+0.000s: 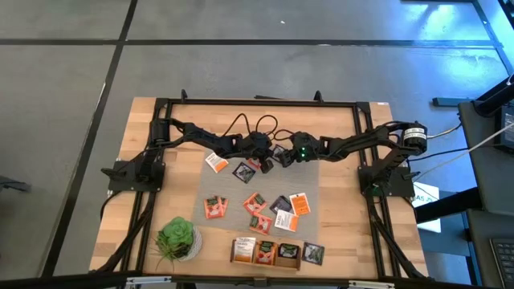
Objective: Pick & Place Tea
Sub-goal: Put the black tea bag into the right section of the wooden organizer
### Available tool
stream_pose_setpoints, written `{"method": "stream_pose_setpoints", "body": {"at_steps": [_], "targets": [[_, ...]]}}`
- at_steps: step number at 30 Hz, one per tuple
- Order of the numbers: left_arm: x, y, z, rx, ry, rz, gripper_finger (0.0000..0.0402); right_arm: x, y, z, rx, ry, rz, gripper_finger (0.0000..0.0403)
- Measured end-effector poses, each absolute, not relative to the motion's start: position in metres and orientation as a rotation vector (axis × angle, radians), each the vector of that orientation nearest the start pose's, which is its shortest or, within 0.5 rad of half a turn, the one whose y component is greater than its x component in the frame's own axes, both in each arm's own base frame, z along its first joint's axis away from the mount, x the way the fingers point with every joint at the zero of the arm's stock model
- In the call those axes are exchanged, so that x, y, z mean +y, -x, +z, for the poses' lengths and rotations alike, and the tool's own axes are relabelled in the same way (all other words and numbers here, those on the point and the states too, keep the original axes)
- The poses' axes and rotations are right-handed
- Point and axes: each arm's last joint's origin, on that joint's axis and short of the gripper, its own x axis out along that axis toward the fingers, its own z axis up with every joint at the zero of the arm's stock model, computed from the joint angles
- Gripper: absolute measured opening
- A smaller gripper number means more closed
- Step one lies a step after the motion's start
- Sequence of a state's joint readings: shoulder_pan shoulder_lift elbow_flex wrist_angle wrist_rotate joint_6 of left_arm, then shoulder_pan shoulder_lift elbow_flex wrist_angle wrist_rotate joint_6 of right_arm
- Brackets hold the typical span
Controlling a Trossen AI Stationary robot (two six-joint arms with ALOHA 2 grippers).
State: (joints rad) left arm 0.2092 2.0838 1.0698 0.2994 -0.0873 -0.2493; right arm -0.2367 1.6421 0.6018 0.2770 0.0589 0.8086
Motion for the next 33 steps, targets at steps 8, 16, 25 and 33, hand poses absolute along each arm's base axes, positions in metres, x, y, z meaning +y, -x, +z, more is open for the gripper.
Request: {"method": "stream_pose_setpoints", "body": {"at_steps": [8,16,25,33], "targets": [[0.086,-0.394,0.094,0.677,0.281,0.372,0.0002,-0.068,-0.275,0.118,0.624,-0.827,-0.581,0.0176],[0.086,-0.394,0.094,0.677,0.281,0.372,0.0001,-0.068,-0.275,0.118,0.639,-0.776,-0.567,0.0091],[0.086,-0.395,0.095,0.661,0.259,0.372,0.0002,-0.067,-0.272,0.123,0.668,-0.698,-0.538,0.0008],[0.084,-0.389,0.116,0.671,0.289,0.255,0.0010,-0.065,-0.259,0.145,0.695,-0.581,-0.515,0.0005]]}}
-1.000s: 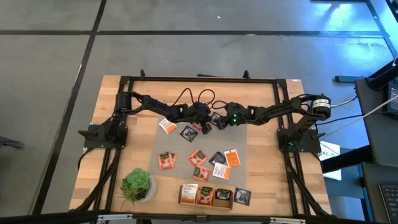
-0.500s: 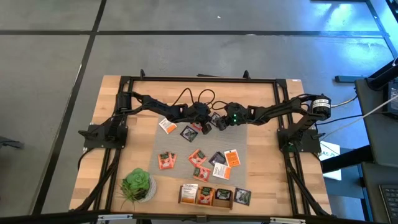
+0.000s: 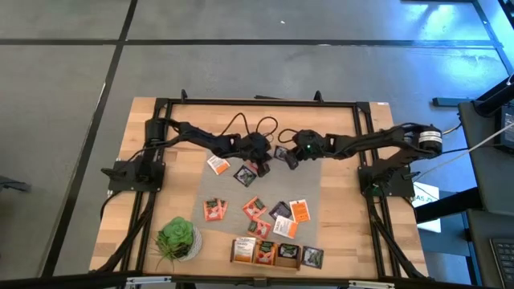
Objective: Pick & Place Tea
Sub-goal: Put the black tea bag into the right section of the wooden organizer
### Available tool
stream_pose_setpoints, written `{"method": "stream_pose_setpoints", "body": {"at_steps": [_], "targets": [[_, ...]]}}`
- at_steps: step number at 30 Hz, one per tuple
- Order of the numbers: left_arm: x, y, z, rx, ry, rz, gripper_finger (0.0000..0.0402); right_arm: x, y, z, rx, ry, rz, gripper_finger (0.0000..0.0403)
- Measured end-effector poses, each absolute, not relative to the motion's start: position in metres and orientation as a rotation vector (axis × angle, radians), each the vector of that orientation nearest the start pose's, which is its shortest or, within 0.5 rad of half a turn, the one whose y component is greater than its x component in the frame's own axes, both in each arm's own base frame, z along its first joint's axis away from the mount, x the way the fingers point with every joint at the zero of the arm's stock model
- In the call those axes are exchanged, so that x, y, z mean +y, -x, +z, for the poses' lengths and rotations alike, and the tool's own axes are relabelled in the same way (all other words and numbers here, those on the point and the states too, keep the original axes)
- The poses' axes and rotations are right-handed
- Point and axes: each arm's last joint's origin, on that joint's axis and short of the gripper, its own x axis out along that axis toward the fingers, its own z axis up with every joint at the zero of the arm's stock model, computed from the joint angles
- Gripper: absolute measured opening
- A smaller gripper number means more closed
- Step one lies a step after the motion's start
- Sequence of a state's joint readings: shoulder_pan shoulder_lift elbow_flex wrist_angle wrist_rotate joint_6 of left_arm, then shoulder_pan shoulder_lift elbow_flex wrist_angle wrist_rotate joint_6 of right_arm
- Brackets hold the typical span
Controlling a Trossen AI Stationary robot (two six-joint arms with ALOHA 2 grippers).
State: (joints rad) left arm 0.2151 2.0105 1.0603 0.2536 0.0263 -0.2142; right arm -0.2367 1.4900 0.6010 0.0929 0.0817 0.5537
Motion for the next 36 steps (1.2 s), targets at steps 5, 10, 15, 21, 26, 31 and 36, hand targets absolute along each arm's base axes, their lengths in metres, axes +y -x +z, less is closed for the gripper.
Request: {"method": "stream_pose_setpoints", "body": {"at_steps": [5,10,15,21,26,31,36], "targets": [[0.085,-0.385,0.160,0.575,0.272,0.223,0.0009,-0.062,-0.250,0.163,0.703,-0.470,-0.456,0.0005],[0.076,-0.378,0.187,0.541,0.221,0.153,0.0007,-0.049,-0.244,0.179,0.705,-0.370,-0.287,0.0005],[0.062,-0.379,0.200,0.503,0.240,-0.001,0.0030,-0.027,-0.244,0.181,0.735,-0.278,-0.153,0.0005],[0.040,-0.381,0.199,0.510,0.226,-0.102,0.0100,-0.004,-0.251,0.186,0.675,-0.249,-0.046,0.0006],[0.024,-0.383,0.199,0.512,0.170,-0.155,0.0152,0.004,-0.252,0.187,0.665,-0.238,-0.017,0.0006],[0.013,-0.384,0.199,0.513,0.146,-0.139,0.0171,0.010,-0.253,0.188,0.641,-0.222,-0.014,0.0006],[0.009,-0.384,0.198,0.518,0.105,-0.072,0.0172,0.015,-0.254,0.190,0.624,-0.217,0.008,0.0006]]}}
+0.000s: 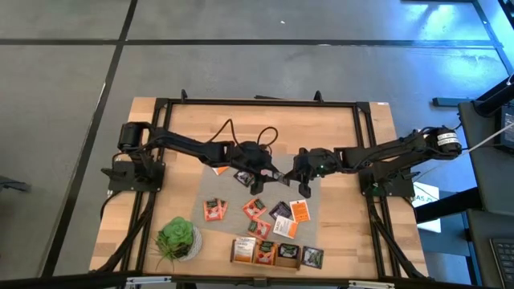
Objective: Pick & Place Tea
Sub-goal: Put the black tea bag into the right section of the wooden organizer
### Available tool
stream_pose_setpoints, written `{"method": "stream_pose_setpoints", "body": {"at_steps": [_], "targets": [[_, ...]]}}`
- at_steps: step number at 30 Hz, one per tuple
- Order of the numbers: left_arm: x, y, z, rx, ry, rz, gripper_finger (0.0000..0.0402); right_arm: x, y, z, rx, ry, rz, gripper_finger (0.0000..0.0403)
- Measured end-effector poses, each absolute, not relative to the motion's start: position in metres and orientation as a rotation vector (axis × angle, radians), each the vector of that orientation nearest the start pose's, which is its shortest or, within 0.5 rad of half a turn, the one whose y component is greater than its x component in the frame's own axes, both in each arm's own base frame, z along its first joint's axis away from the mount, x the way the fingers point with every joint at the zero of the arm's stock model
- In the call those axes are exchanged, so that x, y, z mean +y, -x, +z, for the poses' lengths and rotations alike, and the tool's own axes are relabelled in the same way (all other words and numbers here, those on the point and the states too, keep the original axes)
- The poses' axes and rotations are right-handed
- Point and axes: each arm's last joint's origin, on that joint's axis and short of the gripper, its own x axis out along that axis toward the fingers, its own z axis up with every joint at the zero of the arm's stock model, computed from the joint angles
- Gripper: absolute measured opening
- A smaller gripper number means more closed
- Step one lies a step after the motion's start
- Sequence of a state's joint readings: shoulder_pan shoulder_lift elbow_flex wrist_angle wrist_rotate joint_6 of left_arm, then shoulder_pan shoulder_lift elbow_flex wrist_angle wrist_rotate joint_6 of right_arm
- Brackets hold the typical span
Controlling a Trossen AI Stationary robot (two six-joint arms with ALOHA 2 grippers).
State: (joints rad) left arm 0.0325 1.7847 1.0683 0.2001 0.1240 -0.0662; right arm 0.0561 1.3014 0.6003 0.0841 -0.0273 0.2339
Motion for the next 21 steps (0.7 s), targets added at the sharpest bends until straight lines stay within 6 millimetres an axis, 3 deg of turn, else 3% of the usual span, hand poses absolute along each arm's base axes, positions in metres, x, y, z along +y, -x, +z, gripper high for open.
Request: {"method": "stream_pose_setpoints", "body": {"at_steps": [13,21], "targets": [[0.0085,-0.3836,0.1976,0.528,0.109,-0.088,0.0158,0.0225,-0.2535,0.1899,0.626,-0.225,0.028,0.0006],[0.0074,-0.3824,0.1958,0.551,0.123,-0.121,0.0117,0.0217,-0.2542,0.1907,0.611,-0.206,0.004,0.0006]]}}
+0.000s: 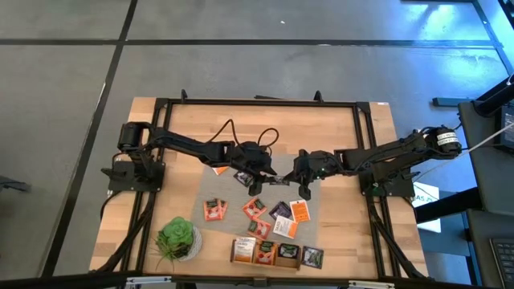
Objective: Pick & Place Tea
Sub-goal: Put the black tea bag into the right section of the wooden organizer
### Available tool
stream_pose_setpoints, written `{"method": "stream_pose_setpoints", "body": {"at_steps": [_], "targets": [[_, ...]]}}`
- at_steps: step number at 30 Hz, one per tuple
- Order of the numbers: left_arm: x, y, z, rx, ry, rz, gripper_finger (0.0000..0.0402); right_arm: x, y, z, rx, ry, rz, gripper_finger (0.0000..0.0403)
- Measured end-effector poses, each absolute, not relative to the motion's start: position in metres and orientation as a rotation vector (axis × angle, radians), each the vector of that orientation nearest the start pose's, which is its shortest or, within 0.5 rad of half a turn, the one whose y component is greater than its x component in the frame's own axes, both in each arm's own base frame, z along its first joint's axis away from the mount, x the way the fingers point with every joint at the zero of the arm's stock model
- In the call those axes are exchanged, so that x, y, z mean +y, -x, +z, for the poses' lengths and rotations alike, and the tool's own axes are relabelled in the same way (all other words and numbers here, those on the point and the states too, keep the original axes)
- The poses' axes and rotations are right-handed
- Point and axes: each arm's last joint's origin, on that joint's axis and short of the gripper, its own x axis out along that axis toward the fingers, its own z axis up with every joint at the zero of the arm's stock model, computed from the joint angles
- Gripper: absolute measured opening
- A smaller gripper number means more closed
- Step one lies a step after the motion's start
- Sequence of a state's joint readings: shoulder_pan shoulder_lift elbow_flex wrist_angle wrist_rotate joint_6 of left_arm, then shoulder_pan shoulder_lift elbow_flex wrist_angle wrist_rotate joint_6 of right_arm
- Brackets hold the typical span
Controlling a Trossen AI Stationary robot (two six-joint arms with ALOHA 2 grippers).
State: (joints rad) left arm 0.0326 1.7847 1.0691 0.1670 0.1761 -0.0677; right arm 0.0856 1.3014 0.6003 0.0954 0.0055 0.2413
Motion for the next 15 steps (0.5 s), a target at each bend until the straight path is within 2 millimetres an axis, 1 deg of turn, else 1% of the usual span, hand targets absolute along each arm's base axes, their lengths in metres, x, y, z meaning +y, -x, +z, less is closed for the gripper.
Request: {"method": "stream_pose_setpoints", "body": {"at_steps": [7,10,15], "targets": [[0.0074,-0.3823,0.1957,0.553,0.123,-0.122,0.0044,0.0217,-0.2550,0.1918,0.598,-0.203,0.007,0.0007],[0.0074,-0.3821,0.1954,0.556,0.123,-0.121,0.0010,0.0217,-0.2548,0.1916,0.600,-0.168,0.017,0.0019],[0.0074,-0.3821,0.1955,0.557,0.123,-0.121,0.0003,0.0217,-0.2548,0.1922,0.595,-0.153,0.022,0.0068]]}}
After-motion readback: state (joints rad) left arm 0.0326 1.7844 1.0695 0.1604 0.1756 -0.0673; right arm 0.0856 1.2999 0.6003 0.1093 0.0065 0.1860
